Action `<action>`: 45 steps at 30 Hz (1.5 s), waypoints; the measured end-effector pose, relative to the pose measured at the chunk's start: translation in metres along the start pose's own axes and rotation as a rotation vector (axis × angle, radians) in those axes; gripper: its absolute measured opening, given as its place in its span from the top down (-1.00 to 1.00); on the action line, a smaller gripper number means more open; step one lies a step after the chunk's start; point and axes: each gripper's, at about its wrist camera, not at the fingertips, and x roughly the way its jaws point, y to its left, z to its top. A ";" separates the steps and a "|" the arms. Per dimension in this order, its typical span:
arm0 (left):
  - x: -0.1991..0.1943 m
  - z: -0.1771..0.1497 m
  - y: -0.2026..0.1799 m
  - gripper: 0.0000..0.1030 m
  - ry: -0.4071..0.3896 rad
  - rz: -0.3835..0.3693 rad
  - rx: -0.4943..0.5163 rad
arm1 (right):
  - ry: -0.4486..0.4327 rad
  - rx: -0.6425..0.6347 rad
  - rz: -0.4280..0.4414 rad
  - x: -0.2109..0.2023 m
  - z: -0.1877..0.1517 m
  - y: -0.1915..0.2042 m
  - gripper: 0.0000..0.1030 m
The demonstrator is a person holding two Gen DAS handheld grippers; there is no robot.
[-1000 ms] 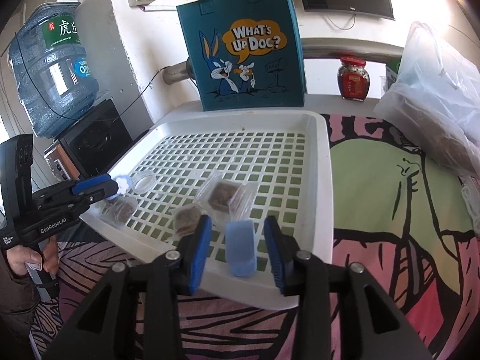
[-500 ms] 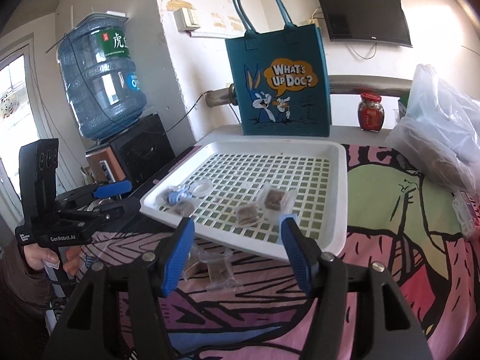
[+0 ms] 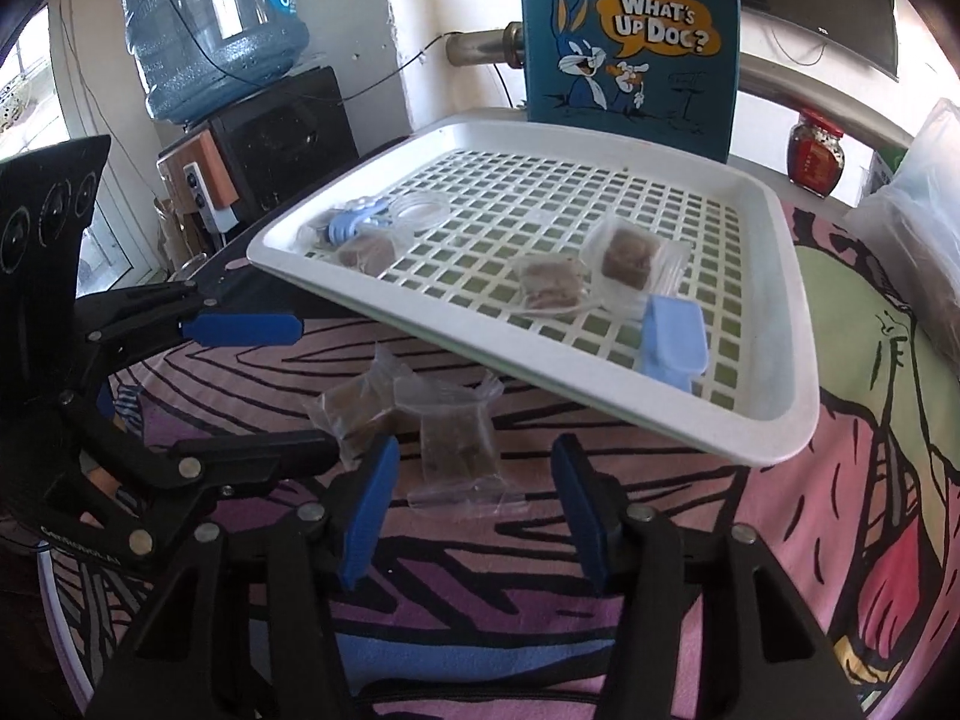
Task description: Organize objects
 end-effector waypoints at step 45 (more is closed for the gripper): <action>-0.038 -0.018 -0.001 0.52 -0.118 0.029 0.025 | -0.170 0.095 0.087 -0.038 -0.016 0.010 0.35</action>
